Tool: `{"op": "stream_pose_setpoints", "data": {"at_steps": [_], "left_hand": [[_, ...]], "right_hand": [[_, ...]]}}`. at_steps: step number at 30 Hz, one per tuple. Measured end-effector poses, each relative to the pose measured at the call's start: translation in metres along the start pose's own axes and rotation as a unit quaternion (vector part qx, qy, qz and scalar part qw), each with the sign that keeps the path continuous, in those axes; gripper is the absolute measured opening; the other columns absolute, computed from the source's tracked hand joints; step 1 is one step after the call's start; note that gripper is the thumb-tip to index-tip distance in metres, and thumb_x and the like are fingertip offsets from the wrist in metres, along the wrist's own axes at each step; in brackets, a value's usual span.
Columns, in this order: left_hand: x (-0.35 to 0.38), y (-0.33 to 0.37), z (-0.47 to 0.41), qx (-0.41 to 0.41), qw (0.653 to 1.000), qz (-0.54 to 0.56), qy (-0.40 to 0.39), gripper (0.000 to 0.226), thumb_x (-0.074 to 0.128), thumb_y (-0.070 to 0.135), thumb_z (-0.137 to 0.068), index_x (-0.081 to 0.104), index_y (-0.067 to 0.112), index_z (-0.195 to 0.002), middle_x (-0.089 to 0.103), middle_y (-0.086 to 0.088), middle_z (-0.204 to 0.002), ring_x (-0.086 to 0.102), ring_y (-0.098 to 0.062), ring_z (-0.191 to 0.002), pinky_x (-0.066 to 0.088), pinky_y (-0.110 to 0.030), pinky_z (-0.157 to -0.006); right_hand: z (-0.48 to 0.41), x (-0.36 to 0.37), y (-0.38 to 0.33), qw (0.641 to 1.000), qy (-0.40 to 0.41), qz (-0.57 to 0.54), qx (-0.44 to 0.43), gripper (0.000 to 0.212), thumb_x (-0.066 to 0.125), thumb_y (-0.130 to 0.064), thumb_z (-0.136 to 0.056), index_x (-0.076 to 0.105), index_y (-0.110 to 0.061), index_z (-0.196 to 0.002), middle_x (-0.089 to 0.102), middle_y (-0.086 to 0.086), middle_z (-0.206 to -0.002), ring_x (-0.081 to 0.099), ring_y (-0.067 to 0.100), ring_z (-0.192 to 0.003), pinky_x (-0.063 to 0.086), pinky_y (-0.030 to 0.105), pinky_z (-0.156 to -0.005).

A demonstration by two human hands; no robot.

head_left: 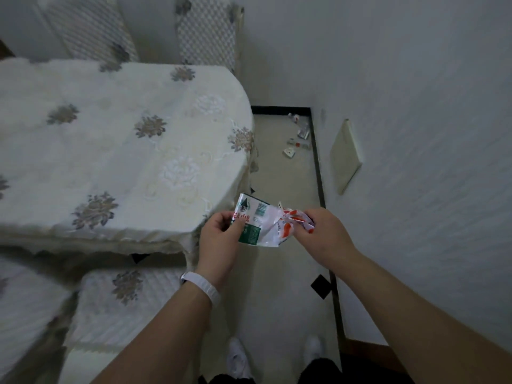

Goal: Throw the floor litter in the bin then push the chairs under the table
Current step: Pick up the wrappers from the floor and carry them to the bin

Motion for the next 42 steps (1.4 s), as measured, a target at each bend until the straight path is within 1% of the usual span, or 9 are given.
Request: {"op": "stream_pose_setpoints", "data": {"at_steps": [5, 11, 16, 20, 23, 29, 33, 38, 42], "left_hand": [[-0.031, 0.034, 0.015, 0.016, 0.998, 0.017, 0.063, 0.008, 0.064, 0.008, -0.092, 0.065, 0.011, -0.085, 0.074, -0.011, -0.088, 0.069, -0.022, -0.080, 0.058, -0.040, -0.075], [-0.062, 0.070, 0.055, 0.053, 0.986, 0.026, 0.159, 0.007, 0.061, 0.006, -0.094, 0.063, 0.005, -0.087, 0.071, -0.004, -0.081, 0.067, -0.010, -0.071, 0.055, -0.024, -0.062], [-0.091, 0.069, 0.094, 0.061, 0.966, 0.055, 0.247, 0.004, 0.063, 0.007, -0.093, 0.065, 0.004, -0.091, 0.073, -0.008, -0.087, 0.067, -0.022, -0.079, 0.055, -0.033, -0.070], [-0.128, 0.067, 0.148, 0.073, 0.939, 0.050, 0.331, 0.004, 0.063, 0.006, -0.093, 0.066, 0.007, -0.091, 0.074, -0.006, -0.088, 0.069, -0.015, -0.081, 0.056, -0.026, -0.070], [-0.169, 0.061, 0.199, 0.079, 0.911, 0.046, 0.401, 0.011, 0.063, 0.006, -0.093, 0.066, 0.013, -0.085, 0.073, 0.001, -0.081, 0.068, -0.015, -0.080, 0.054, -0.025, -0.069], [-0.232, 0.034, 0.298, 0.072, 0.856, 0.086, 0.504, 0.005, 0.064, 0.007, -0.093, 0.067, 0.009, -0.091, 0.073, -0.003, -0.084, 0.069, -0.018, -0.082, 0.054, -0.027, -0.071], [-0.266, 0.017, 0.349, 0.068, 0.831, 0.103, 0.542, 0.007, 0.063, 0.008, -0.093, 0.069, 0.011, -0.090, 0.075, -0.002, -0.085, 0.071, -0.020, -0.083, 0.054, -0.030, -0.072], [-0.314, 0.005, 0.413, 0.077, 0.820, 0.112, 0.556, 0.005, 0.063, 0.009, -0.093, 0.068, 0.009, -0.092, 0.075, -0.003, -0.086, 0.072, -0.016, -0.081, 0.054, -0.021, -0.065], [-0.375, -0.008, 0.478, 0.089, 0.814, 0.088, 0.567, 0.007, 0.065, 0.009, -0.093, 0.068, 0.012, -0.087, 0.075, -0.002, -0.083, 0.072, -0.019, -0.081, 0.054, -0.028, -0.068]], "right_hand": [[-0.006, -0.004, -0.046, 0.998, -0.024, -0.015, -0.060, 0.036, 0.061, -0.018, -0.087, 0.038, -0.023, -0.059, 0.041, -0.004, -0.062, 0.039, 0.010, -0.058, 0.023, 0.025, -0.050], [-0.019, -0.011, -0.091, 0.986, -0.078, -0.013, -0.146, 0.024, 0.059, -0.024, -0.089, 0.050, -0.011, -0.070, 0.049, 0.002, -0.066, 0.043, 0.015, -0.059, 0.030, 0.031, -0.052], [-0.018, 0.000, -0.124, 0.966, -0.131, -0.028, -0.223, 0.032, 0.060, -0.027, -0.091, 0.043, -0.019, -0.065, 0.044, -0.003, -0.065, 0.039, 0.010, -0.057, 0.026, 0.028, -0.051], [0.001, 0.033, -0.157, 0.943, -0.196, -0.028, -0.268, 0.031, 0.059, -0.031, -0.092, 0.043, -0.020, -0.067, 0.046, -0.002, -0.068, 0.044, 0.015, -0.061, 0.030, 0.028, -0.052], [0.039, 0.060, -0.198, 0.915, -0.247, -0.036, -0.317, 0.028, 0.058, -0.032, -0.092, 0.046, -0.020, -0.069, 0.049, 0.000, -0.071, 0.047, 0.017, -0.064, 0.033, 0.031, -0.054], [0.126, 0.106, -0.263, 0.859, -0.310, -0.019, -0.407, 0.020, 0.059, -0.031, -0.090, 0.057, -0.017, -0.077, 0.056, 0.000, -0.074, 0.053, 0.018, -0.069, 0.044, 0.036, -0.062], [0.175, 0.124, -0.295, 0.841, -0.312, -0.011, -0.441, 0.023, 0.058, -0.030, -0.087, 0.048, -0.020, -0.069, 0.050, -0.004, -0.065, 0.047, 0.008, -0.059, 0.039, 0.033, -0.054], [0.249, 0.153, -0.334, 0.822, -0.335, -0.021, -0.460, 0.022, 0.058, -0.021, -0.087, 0.047, -0.015, -0.068, 0.049, 0.001, -0.065, 0.039, 0.009, -0.056, 0.028, 0.025, -0.050], [0.330, 0.183, -0.365, 0.811, -0.351, -0.029, -0.466, 0.024, 0.058, -0.022, -0.088, 0.048, -0.010, -0.070, 0.049, 0.003, -0.067, 0.039, 0.009, -0.056, 0.032, 0.028, -0.053]]}}
Point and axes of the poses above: each hand's wrist, its own z-axis away from the middle knuckle, its own x-axis out of the palm, y = z × x, the point moved 10 cm from there along -z, towards the middle knuckle
